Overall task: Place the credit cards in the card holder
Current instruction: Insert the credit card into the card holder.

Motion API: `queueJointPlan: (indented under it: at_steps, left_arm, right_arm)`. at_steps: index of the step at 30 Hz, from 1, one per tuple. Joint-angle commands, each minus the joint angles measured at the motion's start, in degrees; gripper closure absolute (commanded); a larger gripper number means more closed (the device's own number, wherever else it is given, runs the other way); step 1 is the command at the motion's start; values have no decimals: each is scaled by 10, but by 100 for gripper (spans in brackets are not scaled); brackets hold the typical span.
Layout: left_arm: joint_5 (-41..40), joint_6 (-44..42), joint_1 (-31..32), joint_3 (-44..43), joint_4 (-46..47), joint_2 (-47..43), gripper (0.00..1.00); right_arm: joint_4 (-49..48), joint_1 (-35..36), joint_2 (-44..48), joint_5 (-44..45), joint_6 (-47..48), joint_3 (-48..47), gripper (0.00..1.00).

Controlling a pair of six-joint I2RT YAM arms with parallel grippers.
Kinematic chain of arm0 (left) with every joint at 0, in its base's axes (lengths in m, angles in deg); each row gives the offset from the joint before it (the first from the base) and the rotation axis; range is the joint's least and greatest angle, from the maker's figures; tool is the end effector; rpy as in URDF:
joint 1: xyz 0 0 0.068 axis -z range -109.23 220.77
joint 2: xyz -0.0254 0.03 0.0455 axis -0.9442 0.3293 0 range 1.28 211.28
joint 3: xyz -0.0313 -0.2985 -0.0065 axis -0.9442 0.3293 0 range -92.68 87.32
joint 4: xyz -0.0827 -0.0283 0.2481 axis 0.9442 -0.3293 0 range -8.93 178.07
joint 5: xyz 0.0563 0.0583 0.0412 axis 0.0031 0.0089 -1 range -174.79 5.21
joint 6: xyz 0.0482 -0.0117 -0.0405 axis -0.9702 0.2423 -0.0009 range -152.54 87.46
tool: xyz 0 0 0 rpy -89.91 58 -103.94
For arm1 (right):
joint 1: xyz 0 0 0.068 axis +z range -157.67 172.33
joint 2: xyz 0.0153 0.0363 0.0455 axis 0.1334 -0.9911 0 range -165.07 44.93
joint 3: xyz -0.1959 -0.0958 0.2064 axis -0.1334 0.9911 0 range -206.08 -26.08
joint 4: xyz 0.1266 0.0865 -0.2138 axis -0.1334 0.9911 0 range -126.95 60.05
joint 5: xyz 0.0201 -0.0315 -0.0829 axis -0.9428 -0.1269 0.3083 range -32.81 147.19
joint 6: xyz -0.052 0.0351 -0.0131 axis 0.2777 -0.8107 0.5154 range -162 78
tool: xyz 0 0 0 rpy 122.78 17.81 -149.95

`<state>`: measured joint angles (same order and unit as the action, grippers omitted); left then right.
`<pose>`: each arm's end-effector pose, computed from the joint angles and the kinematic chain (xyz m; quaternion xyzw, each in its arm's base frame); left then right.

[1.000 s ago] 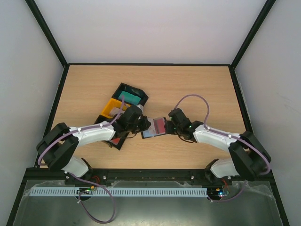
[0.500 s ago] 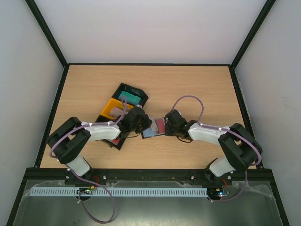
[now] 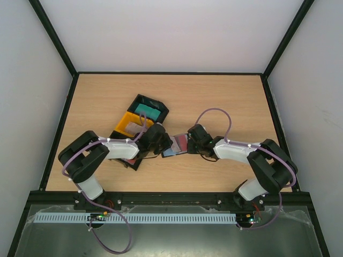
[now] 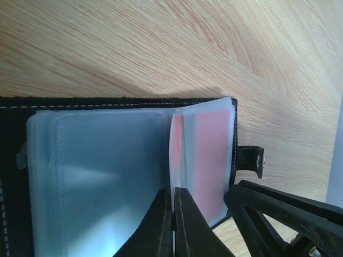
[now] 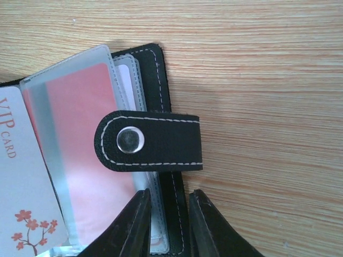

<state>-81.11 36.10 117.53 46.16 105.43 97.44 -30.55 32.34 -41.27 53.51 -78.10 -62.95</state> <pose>0.2303 -0.2497 0.1610 -0.1563 0.8833 -0.3882 0.2113 0.2097 0.1802 0.1549 -0.0420 0.9542 0.2057 0.2130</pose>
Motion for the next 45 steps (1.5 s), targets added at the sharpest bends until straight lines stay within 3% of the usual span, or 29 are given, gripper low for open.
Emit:
queueJointPlan:
  at_steps: [1, 11, 30, 36, 45]
  left_arm:
    - [6, 5, 6, 7, 14, 18, 97]
    - [4, 28, 16, 14, 22, 46, 98]
    - [-9, -38, 31, 30, 30, 59, 94]
    - [15, -67, 30, 23, 30, 60, 80]
    - [29, -84, 36, 13, -33, 13, 51]
  right_arm:
    - [13, -2, -18, 11, -1, 0, 79]
    - [9, -2, -19, 8, -17, 5, 80]
    - [2, -2, -18, 5, -19, 13, 80]
    - [1, -2, -18, 3, -20, 14, 80]
    - [0, -2, -17, -16, -17, 15, 80]
